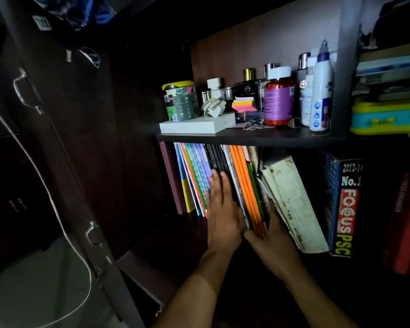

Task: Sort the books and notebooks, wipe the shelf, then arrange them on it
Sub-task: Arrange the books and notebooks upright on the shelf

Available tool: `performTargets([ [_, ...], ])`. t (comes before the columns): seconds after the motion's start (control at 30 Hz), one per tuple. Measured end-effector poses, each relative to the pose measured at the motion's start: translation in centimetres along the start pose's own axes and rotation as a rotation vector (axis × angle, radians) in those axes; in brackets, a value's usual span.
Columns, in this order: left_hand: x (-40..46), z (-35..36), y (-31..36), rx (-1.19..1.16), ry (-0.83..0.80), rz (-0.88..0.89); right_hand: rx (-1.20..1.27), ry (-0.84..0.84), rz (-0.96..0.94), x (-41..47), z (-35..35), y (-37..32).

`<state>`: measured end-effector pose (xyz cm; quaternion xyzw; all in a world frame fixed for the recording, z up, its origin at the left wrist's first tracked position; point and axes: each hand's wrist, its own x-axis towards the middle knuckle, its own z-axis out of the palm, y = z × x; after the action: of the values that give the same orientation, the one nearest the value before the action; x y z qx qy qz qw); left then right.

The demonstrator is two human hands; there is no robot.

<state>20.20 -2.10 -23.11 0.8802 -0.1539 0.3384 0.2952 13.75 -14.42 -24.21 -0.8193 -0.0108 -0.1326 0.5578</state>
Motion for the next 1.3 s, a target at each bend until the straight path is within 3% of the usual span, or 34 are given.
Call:
performTargets([
  [0.13,-0.3,-0.5,-0.6,0.229,-0.016,-0.059,-0.045,0.017,-0.017,-1.7,-0.2,-0.6],
  [0.2,-0.3,-1.5,-0.5,0.39,-0.121,-0.075,-0.119,-0.022,-0.037,-3.6,-0.4,-1.0],
  [0.3,0.3,-5.3,0.7,0.389,-0.319,-0.07,-0.18,-0.098,-0.014,-7.9,-1.2,-2.8],
  [0.4,-1.2,-8.9,4.8,0.181,-0.463,-0.101,-0.189,-0.051,0.001,-12.3,-3.7,-4.7],
  [0.53,-6.1,-11.9,13.3,-0.351,-0.51,-0.071,-0.156,0.102,-0.014,-18.3,-9.3,-8.3],
  [0.7,-13.6,-13.8,27.0,-0.74,-0.751,0.066,-0.31,0.235,0.07,-31.3,-19.6,-10.8],
  [0.8,-18.9,-14.9,36.4,-0.921,-1.125,0.219,-0.445,0.338,0.24,-41.3,-25.0,-12.4],
  [0.9,-24.9,-16.5,44.1,-0.931,-1.324,0.419,-0.527,0.483,0.381,-50.3,-28.3,-12.9],
  [1.1,-35.8,-20.8,52.0,-0.897,-1.586,0.72,-0.734,0.727,0.629,-65.2,-30.9,-16.8],
  [1.3,-43.6,-23.8,54.0,-0.857,-1.775,0.889,-1.177,0.868,1.162,-79.1,-31.6,-19.2],
])
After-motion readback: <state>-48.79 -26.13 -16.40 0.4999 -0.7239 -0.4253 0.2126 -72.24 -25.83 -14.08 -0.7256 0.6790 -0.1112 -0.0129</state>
